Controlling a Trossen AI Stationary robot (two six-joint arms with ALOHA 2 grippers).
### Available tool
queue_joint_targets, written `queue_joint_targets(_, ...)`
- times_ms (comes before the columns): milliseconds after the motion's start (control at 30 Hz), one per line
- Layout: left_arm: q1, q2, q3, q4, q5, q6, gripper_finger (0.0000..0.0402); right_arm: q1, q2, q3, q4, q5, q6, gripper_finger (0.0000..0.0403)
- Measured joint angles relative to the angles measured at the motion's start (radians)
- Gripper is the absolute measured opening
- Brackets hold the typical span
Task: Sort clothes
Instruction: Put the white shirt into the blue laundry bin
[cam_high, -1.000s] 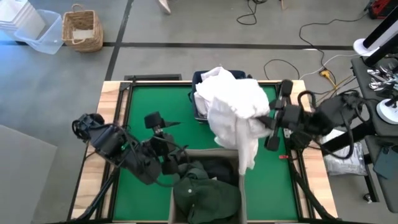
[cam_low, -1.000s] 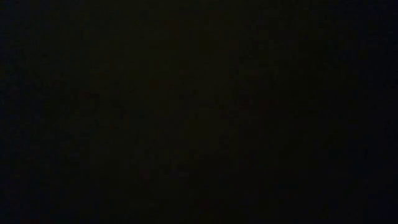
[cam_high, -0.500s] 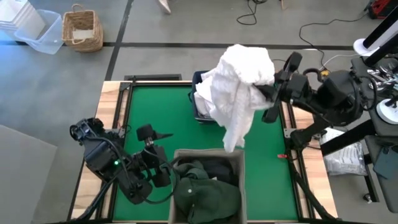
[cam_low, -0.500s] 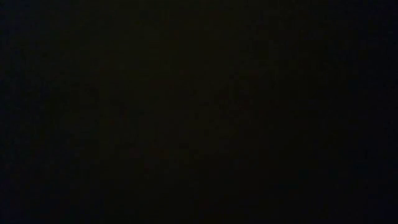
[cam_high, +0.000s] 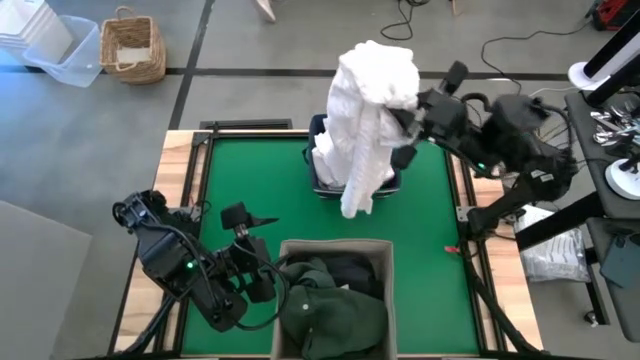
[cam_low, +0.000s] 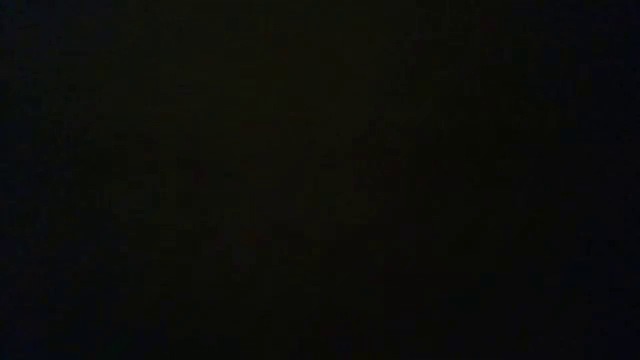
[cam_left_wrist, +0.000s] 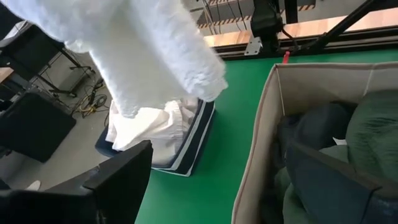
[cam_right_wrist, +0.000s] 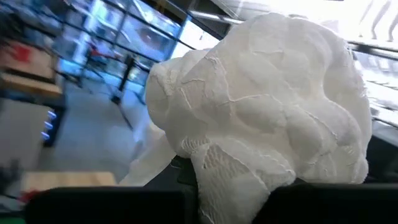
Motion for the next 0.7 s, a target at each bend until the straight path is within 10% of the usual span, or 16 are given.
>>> queue_joint_targets(700,-0.002,0.000,-0.002,0.000,0.001,0.000,0.0343,-0.349,0.201,0.036,-0.257,-0.001,-0.051,0.0042)
